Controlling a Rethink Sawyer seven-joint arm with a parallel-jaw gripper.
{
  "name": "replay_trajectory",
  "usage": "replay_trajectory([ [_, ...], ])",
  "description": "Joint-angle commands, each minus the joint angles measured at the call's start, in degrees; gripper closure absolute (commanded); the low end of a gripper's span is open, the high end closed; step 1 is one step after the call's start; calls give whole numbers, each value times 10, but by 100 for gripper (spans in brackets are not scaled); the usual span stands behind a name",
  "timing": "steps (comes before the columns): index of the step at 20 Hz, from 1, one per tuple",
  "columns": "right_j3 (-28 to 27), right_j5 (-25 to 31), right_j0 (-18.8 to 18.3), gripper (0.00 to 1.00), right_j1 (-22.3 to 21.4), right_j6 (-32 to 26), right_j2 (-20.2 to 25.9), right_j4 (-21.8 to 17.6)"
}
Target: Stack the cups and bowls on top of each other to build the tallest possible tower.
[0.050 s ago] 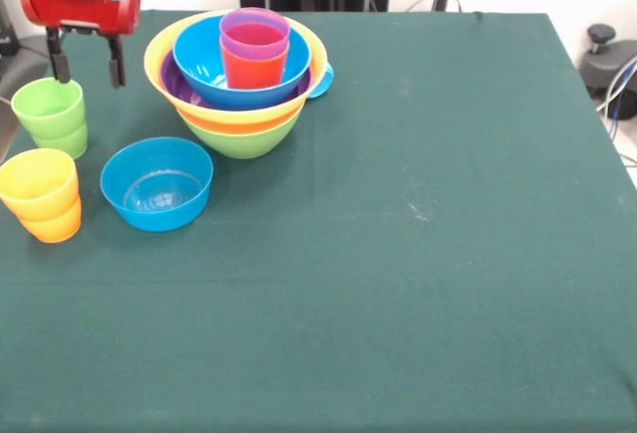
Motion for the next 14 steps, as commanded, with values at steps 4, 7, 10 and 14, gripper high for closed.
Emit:
replay_trajectory([
  [4,44,-28,-16,0,34,-80,29,-50],
  [7,55,-34,-25,0,29,-83,30,-52],
  [10,55,-29,-29,0,29,-88,32,-54],
  [14,53,-20,-36,0,31,-96,38,-54],
])
